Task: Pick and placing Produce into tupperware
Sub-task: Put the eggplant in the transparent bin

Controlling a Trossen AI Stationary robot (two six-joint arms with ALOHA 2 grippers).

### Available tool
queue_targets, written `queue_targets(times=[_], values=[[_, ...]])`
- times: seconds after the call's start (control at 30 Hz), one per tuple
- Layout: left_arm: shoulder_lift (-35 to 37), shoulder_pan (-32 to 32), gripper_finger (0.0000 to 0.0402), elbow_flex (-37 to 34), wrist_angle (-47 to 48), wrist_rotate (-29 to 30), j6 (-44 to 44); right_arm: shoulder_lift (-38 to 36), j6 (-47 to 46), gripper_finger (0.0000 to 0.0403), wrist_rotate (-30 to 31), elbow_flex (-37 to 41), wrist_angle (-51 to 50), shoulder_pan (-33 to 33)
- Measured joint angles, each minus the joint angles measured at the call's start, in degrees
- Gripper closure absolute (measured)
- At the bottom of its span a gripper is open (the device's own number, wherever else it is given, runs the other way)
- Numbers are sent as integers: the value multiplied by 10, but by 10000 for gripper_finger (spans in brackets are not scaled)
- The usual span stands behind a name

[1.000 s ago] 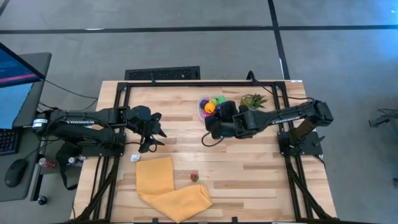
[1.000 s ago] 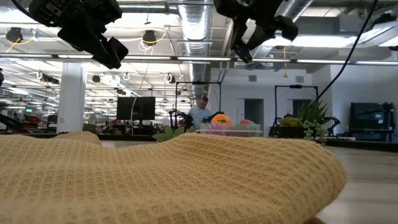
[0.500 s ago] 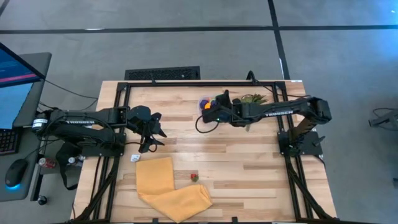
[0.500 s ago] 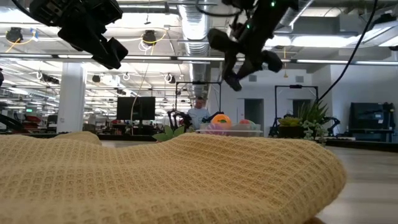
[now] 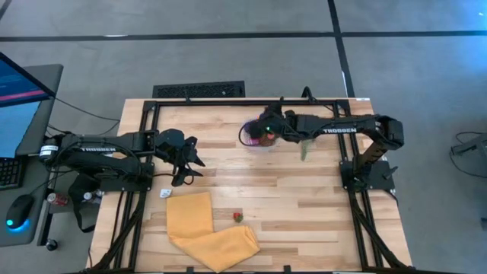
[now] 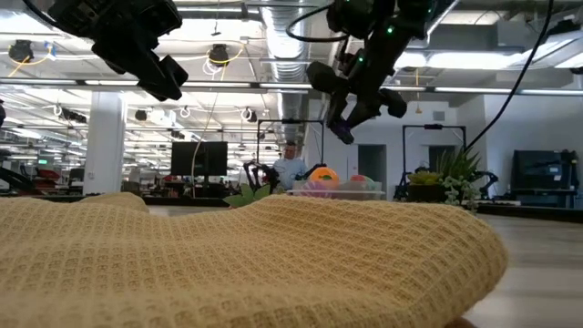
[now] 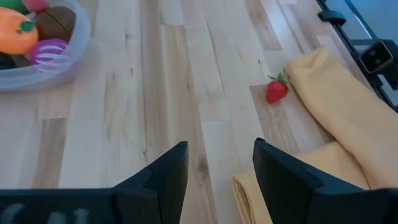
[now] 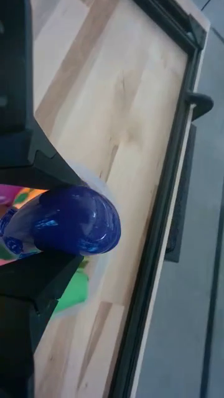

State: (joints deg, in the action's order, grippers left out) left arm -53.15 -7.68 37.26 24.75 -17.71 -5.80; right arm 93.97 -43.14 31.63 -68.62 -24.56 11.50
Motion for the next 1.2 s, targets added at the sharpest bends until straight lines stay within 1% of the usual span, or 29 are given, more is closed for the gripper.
queue_targets(times=[0.07, 0.17, 0.23, 0.37, 0.5, 0.67, 0.73, 0.9, 1.07, 1.2], values=[[0, 0, 233, 0, -8, 3, 4, 0, 10, 228, -18, 0, 0, 14], [0, 0, 233, 0, -19, 4, 9, 0, 17, 229, -29, 1, 5, 29], [0, 0, 233, 0, -23, 4, 10, 0, 17, 228, -38, 13, 32, 38], [0, 0, 233, 0, -24, 12, 12, 0, 10, 227, -88, 49, 67, 54], [0, 0, 233, 0, -24, 13, 19, 0, -3, 230, -89, 79, 95, 52], [0, 0, 233, 0, -24, 17, 19, 1, -3, 229, -91, 81, 101, 52], [0, 0, 233, 0, -24, 18, 19, 11, -4, 227, -91, 80, 105, 52], [0, 0, 233, 0, -24, 19, 25, 47, -7, 228, -125, 80, 113, 51], [0, 0, 233, 0, -24, 19, 37, 76, -19, 227, -130, 81, 138, 39], [0, 0, 233, 0, -24, 19, 40, 78, -19, 226, -134, 81, 144, 38]])
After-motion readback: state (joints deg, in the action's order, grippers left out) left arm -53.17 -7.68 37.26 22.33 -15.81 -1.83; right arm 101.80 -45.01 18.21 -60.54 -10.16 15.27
